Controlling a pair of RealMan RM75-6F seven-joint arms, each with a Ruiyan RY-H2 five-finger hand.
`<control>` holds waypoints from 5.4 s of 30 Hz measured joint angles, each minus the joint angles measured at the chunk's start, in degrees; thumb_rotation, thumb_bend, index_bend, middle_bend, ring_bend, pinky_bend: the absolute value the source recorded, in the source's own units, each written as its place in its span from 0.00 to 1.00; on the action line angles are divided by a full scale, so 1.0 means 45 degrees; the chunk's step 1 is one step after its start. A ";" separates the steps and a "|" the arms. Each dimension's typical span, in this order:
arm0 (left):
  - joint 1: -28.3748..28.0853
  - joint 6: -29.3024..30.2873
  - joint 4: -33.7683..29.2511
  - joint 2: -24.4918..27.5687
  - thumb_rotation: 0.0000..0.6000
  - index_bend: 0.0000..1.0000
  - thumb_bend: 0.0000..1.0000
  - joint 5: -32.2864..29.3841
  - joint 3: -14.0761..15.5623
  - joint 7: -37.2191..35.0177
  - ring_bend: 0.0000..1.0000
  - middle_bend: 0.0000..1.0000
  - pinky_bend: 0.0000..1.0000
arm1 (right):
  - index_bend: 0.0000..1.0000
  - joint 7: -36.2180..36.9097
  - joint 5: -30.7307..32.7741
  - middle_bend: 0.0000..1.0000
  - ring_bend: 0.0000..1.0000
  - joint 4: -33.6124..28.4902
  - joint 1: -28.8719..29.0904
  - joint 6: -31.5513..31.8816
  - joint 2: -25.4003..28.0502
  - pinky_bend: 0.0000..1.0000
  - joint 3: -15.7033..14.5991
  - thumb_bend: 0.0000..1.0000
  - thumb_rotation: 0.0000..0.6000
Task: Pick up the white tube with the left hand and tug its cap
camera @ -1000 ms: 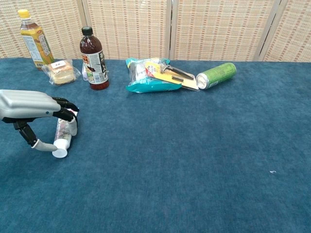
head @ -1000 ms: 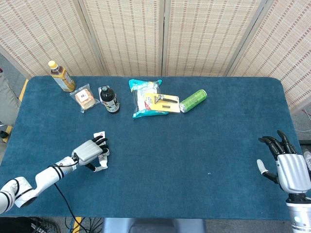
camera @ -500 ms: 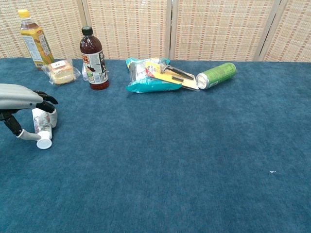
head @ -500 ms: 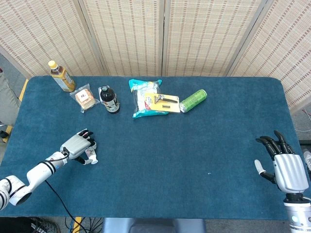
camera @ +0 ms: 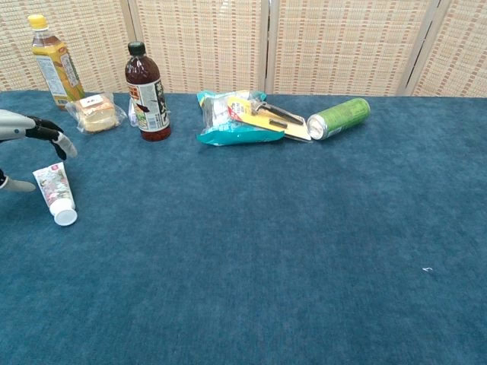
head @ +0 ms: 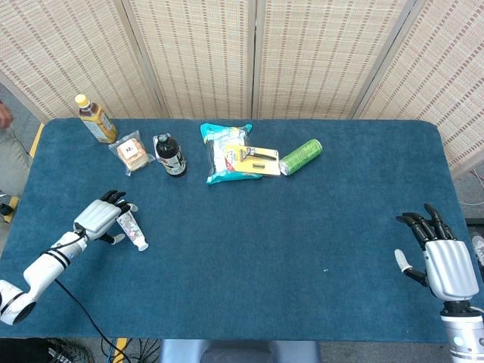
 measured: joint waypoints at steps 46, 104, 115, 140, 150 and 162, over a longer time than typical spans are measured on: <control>-0.0537 0.0285 0.2614 -0.2546 1.00 0.10 0.25 -0.0101 -0.0896 -0.0230 0.00 0.11 0.00 | 0.26 0.0990 0.0024 0.25 0.10 0.0454 -0.0485 0.0204 0.0210 0.24 -0.0250 0.27 1.00; 0.0680 0.0019 0.2999 -0.3447 1.00 0.53 0.31 -0.1857 -0.1561 0.1243 0.25 0.51 0.09 | 0.26 0.1048 0.0232 0.25 0.09 0.0575 -0.0418 -0.0053 0.0288 0.24 -0.0193 0.27 1.00; 0.0704 0.0552 0.3484 -0.3412 1.00 0.61 0.38 -0.1265 -0.1474 -0.0460 0.36 0.65 0.14 | 0.26 0.0637 -0.0192 0.25 0.09 0.0450 0.0083 -0.0596 0.0270 0.24 -0.0137 0.28 1.00; -0.0430 -0.0569 -0.6825 0.2085 1.00 0.62 0.43 -0.1850 -0.2363 0.0873 0.39 0.68 0.14 | 0.31 -0.2403 -0.3323 0.20 0.00 -0.0739 0.4184 -0.4271 -0.1127 0.08 0.0620 0.30 1.00; -0.1441 -0.2205 -0.9124 0.3135 1.00 0.62 0.44 -0.2674 -0.3017 0.0431 0.39 0.68 0.14 | 0.33 -0.4061 -0.3637 0.11 0.00 -0.0498 0.5225 -0.4807 -0.2714 0.00 0.1054 0.30 1.00; -0.2481 -0.3606 -0.9222 0.2885 1.00 0.61 0.45 -0.3648 -0.3568 -0.0280 0.39 0.67 0.14 | 0.33 -0.4911 -0.3738 0.06 0.00 0.0441 0.5954 -0.4950 -0.4386 0.00 0.1033 0.30 1.00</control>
